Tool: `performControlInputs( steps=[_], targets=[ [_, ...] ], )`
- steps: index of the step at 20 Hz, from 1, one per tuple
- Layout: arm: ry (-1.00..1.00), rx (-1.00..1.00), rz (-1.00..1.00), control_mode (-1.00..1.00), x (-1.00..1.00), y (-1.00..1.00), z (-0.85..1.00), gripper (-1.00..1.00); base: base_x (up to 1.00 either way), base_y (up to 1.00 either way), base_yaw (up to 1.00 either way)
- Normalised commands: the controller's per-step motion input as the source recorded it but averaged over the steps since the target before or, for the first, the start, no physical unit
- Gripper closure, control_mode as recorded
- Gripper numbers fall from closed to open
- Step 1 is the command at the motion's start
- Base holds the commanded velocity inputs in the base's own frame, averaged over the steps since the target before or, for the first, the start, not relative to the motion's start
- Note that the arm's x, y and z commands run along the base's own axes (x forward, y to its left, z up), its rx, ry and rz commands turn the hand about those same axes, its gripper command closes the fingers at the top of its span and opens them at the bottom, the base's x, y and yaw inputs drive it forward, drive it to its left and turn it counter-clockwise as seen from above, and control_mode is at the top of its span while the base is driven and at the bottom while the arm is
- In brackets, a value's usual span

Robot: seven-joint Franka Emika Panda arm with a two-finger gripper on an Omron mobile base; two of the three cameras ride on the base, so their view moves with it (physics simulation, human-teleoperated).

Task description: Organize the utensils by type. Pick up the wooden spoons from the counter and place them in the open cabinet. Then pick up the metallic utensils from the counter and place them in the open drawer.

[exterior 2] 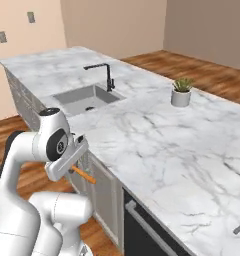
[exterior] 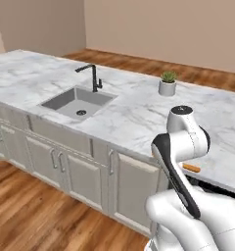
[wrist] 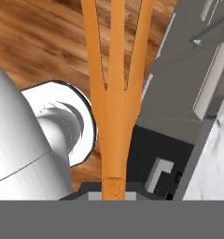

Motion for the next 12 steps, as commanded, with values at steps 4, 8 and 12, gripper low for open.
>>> performControlInputs(
  steps=[4,8,12],
  targets=[
    [0.0,0.0,0.0,1.0,0.0,0.0,0.0,1.0,-0.18,0.4,1.0],
    [0.0,0.0,0.0,1.0,0.0,0.0,0.0,1.0,-0.12,0.55,0.89],
    [0.0,0.0,0.0,1.0,0.0,0.0,0.0,1.0,0.07,0.9,0.49]
  ],
)
